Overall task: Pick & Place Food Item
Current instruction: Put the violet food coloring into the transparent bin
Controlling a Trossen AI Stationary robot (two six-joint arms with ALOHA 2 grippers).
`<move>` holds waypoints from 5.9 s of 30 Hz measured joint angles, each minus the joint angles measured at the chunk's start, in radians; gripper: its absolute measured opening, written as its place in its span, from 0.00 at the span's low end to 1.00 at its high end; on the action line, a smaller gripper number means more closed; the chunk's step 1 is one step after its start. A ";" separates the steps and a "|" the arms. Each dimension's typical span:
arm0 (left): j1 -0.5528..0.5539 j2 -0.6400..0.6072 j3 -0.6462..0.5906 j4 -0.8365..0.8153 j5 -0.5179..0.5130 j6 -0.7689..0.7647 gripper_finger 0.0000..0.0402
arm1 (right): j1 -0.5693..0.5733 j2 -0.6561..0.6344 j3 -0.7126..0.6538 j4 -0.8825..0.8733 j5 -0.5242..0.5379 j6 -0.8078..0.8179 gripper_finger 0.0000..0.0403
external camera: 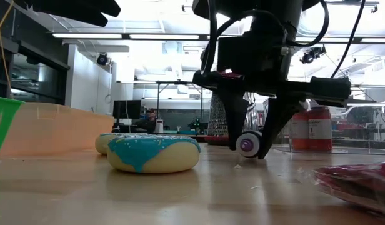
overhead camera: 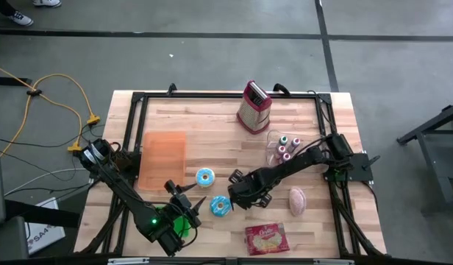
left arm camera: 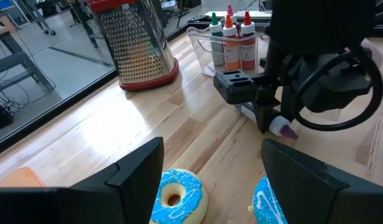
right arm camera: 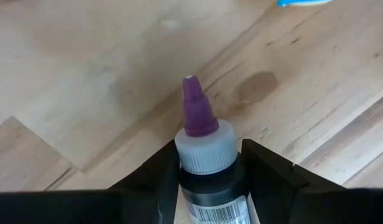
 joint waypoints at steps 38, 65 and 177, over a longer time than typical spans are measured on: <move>0.000 0.000 0.000 0.015 -0.004 0.041 0.65 | -0.080 -0.394 -0.036 -0.001 0.044 0.453 0.37; 0.016 0.001 0.000 0.042 0.003 0.072 0.65 | 0.056 -1.036 -0.517 0.065 0.505 0.934 0.37; 0.017 0.001 0.000 0.046 0.009 0.070 0.65 | 0.384 -0.984 -0.993 -0.079 1.143 2.182 0.40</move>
